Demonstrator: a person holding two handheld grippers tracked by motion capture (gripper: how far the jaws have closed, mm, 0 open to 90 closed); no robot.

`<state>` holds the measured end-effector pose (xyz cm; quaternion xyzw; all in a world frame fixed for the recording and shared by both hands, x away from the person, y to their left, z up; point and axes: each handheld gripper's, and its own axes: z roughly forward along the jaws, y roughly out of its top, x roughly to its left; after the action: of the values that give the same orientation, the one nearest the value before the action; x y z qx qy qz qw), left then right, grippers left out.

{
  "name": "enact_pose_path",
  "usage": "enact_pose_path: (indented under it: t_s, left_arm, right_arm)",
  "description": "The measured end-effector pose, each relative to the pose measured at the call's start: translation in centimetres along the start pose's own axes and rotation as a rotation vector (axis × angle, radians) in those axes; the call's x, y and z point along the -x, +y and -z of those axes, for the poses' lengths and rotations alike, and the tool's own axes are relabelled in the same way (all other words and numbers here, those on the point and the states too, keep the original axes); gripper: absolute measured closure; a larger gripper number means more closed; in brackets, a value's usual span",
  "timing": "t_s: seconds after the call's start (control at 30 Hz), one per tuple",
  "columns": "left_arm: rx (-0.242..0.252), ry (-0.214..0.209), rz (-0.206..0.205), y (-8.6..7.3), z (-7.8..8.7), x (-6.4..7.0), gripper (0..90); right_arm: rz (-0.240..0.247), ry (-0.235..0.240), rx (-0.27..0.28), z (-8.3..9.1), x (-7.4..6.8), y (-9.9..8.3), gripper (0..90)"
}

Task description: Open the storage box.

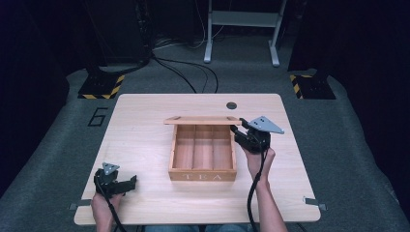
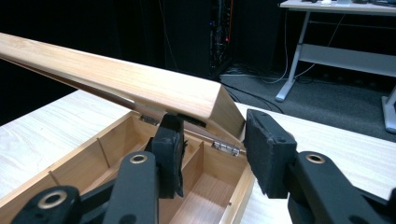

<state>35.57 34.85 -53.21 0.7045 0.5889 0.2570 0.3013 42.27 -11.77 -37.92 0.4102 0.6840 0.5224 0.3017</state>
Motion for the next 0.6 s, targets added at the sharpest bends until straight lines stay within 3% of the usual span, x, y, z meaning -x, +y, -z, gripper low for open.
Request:
enact_pose_path:
  t_s: [0.6]
  left_arm:
    - [0.006,0.000,0.014,0.0,0.0,0.1,3.4]
  right_arm:
    - [-0.003,0.043,-0.060,-1.0,1.4,2.4,58.5]
